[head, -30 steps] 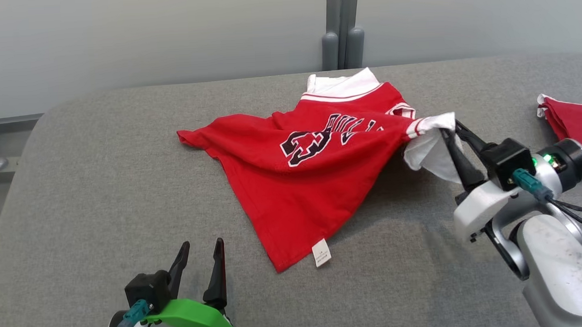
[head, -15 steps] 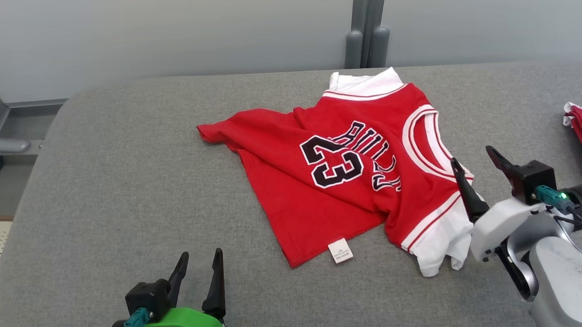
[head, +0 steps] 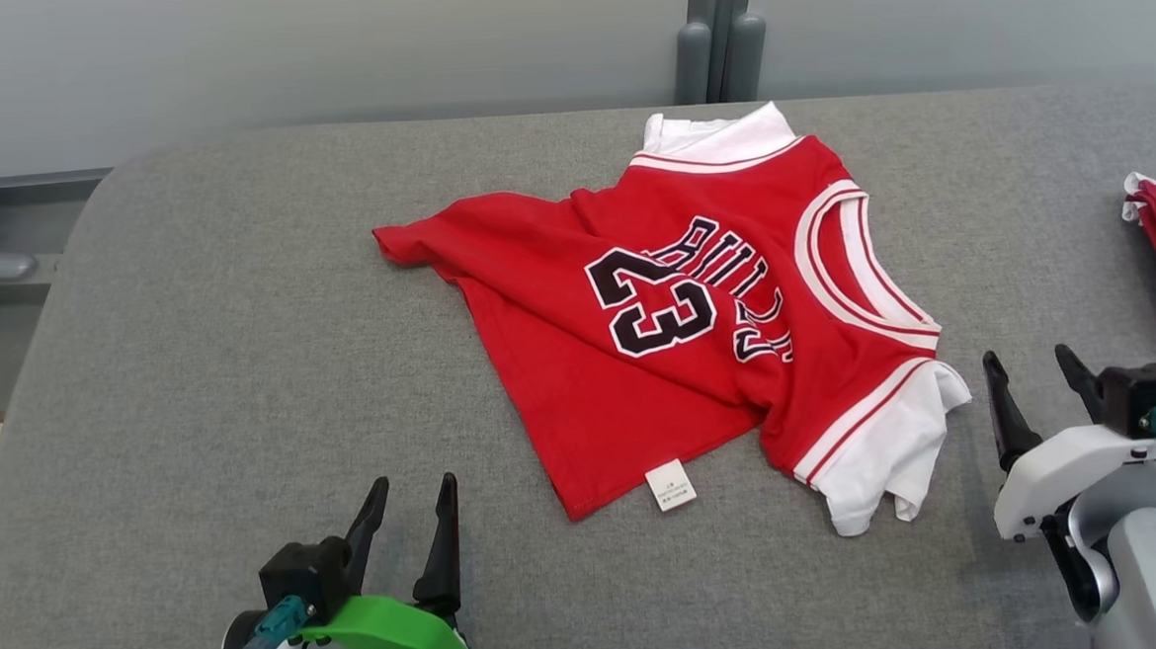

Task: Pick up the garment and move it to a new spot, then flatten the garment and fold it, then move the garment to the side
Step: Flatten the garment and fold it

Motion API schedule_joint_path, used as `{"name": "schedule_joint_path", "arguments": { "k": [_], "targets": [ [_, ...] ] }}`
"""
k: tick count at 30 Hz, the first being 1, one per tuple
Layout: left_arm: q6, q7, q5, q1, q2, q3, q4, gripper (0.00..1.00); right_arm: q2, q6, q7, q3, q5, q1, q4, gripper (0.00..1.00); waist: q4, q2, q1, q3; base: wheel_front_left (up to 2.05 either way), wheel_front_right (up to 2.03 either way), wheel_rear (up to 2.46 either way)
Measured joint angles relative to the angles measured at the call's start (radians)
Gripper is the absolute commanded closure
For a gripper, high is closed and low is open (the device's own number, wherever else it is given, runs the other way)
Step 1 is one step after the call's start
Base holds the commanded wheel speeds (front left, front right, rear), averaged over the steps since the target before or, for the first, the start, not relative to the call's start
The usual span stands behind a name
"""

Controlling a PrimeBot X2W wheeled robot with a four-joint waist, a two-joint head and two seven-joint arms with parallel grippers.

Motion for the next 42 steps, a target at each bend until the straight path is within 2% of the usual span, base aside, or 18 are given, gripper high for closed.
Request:
{"name": "schedule_joint_path", "arguments": {
  "k": [13,22,23,24,25,26,30,35,38,39,40,42],
  "targets": [
    [-0.007,0.000,0.003,-0.051,0.000,-0.035,-0.012,0.00,-0.050,0.000,0.052,0.000,0.031,-0.184,0.191,0.00,0.071,0.0000,0.0000,0.089,0.00,0.00,0.00],
    [-0.009,0.000,0.005,-0.055,0.000,-0.038,-0.022,0.00,-0.061,0.000,0.055,0.070,0.068,-0.225,0.320,0.00,0.135,0.0000,0.0000,0.123,0.00,0.00,0.00],
    [-0.009,0.000,0.006,-0.055,0.000,-0.036,-0.022,0.00,-0.063,-0.001,0.055,0.076,0.078,-0.229,0.329,0.07,0.138,0.0000,0.0000,0.125,0.00,0.00,0.00],
    [-0.009,0.000,0.006,-0.055,0.000,-0.035,-0.023,0.00,-0.067,-0.001,0.055,0.086,0.082,-0.232,0.337,0.62,0.139,0.0000,0.0000,0.127,0.00,0.00,0.00],
    [-0.009,0.000,0.006,-0.055,0.000,-0.033,-0.023,0.00,-0.071,-0.001,0.054,0.093,0.087,-0.239,0.343,0.99,0.140,0.0000,0.0000,0.128,0.00,0.00,0.00],
    [-0.009,0.000,0.007,-0.055,0.000,-0.032,-0.025,0.00,-0.075,-0.001,0.050,0.100,0.091,-0.245,0.348,1.00,0.141,0.0000,0.0000,0.130,0.00,0.00,0.00],
    [-0.010,0.000,0.012,-0.055,0.000,-0.028,-0.031,0.00,-0.109,0.001,0.035,0.107,0.087,-0.272,0.371,1.00,0.140,0.0000,0.0000,0.137,0.00,0.00,0.00],
    [-0.013,0.000,0.013,-0.058,0.000,-0.035,-0.036,0.00,-0.201,0.000,0.009,0.058,0.045,-0.319,0.408,1.00,0.145,0.0000,0.0000,0.146,0.00,0.00,0.00],
    [-0.014,0.000,0.013,-0.063,0.000,-0.049,-0.038,0.00,-0.229,0.001,-0.008,0.025,0.002,-0.358,0.428,1.00,0.148,0.0000,0.0000,0.149,0.00,0.00,0.00],
    [-0.014,0.000,0.013,-0.066,0.000,-0.054,-0.039,0.00,-0.237,0.001,-0.013,0.008,-0.016,-0.369,0.435,0.67,0.148,0.0000,0.0000,0.148,0.00,0.00,0.00],
    [-0.014,0.000,0.012,-0.069,0.000,-0.061,-0.038,0.00,-0.242,0.001,-0.018,-0.016,-0.030,-0.379,0.445,0.00,0.148,0.0000,0.0000,0.147,0.00,0.00,0.00],
    [-0.016,0.000,0.008,-0.072,0.000,-0.072,-0.037,0.00,-0.245,0.000,-0.025,-0.055,-0.066,-0.385,0.465,0.00,0.148,0.0000,0.0000,0.141,0.00,0.00,0.00]
  ]
}}
